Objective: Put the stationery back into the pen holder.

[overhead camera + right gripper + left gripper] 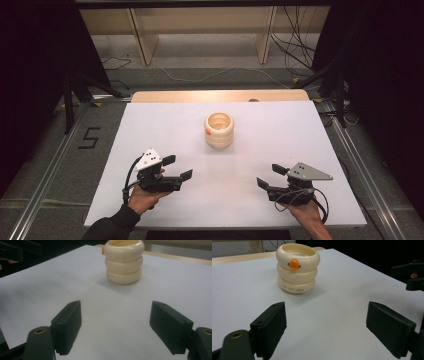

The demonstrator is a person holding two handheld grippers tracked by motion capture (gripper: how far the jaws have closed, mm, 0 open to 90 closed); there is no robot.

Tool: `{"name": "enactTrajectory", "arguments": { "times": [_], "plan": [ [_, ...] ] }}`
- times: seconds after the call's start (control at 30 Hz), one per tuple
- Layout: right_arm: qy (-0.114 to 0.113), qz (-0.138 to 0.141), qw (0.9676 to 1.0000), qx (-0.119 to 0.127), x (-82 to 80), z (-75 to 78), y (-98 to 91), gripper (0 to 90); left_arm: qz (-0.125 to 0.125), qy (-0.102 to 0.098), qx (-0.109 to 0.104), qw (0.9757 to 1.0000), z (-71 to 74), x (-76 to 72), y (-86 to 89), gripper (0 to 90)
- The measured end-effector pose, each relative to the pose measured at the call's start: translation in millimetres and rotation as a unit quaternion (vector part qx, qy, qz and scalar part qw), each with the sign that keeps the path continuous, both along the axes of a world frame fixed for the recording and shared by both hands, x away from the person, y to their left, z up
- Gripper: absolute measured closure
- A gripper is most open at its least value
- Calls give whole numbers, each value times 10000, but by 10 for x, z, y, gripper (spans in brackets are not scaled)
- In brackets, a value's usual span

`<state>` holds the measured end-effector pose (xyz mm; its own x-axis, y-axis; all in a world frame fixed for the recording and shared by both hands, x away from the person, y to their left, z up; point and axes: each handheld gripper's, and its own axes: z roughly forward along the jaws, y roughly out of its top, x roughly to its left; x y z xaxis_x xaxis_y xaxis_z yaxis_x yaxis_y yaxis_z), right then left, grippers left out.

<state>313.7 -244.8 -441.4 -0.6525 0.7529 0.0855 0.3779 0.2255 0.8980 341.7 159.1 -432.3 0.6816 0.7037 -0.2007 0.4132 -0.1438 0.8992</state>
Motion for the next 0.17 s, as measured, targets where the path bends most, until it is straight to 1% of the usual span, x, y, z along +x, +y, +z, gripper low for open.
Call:
{"name": "enactTrajectory", "arguments": {
  "times": [0.17],
  "plan": [
    [7, -2, 10000, -7, -1, -1, 2, 262, 10, -2, -32, 10000, 7, 3, 10, 157]
  ]
}}
